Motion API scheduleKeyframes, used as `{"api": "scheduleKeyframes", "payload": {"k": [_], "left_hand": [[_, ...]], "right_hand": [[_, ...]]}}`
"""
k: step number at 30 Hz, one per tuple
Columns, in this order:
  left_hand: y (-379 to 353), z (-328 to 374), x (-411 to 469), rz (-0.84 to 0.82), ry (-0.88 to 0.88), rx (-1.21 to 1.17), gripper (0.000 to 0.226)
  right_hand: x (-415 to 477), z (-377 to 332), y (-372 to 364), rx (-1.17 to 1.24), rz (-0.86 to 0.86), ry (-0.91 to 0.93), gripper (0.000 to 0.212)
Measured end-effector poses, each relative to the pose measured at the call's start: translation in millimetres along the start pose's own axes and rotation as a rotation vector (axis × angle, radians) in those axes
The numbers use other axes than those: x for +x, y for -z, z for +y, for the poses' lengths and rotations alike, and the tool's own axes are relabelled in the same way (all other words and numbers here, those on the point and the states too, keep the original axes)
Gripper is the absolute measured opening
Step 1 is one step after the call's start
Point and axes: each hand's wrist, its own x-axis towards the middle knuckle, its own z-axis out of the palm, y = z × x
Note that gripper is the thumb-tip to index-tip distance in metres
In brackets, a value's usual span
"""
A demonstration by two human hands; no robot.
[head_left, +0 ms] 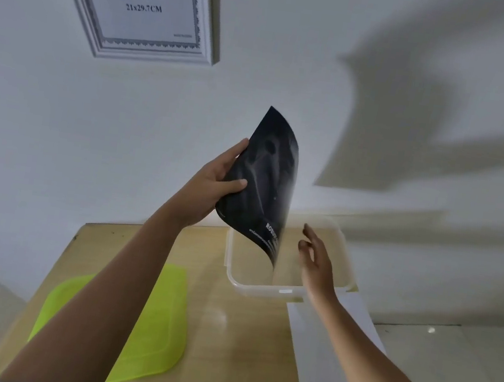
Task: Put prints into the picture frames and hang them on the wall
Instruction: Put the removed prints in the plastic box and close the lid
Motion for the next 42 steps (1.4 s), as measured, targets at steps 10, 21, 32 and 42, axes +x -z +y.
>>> {"api": "scheduleKeyframes", "payload": {"k": [10, 21, 32, 42], "left_hand": [[50.6, -33.2, 2.4, 0.094, 0.062, -0.342, 0.060], [46.2, -110.7, 22.1, 0.276, 0.295, -0.113, 0.066], [-40.4, -217.8, 37.3, 0.277, 0.640, 0.473, 0.068], [-55.8, -227.8, 42.8, 0.356, 0.631, 0.661, 0.055]], "right_hand": [[32.5, 19.6, -32.8, 0.504, -0.176, -0.499, 0.036], [85.7, 41.3, 29.6, 0.170, 0.067, -0.369, 0.040], [119.1, 92.9, 97.2, -0.661, -0.152, -0.323, 0.049], [117.2, 107.6, 90.4, -0.938, -0.229, -0.104, 0.048]]}}
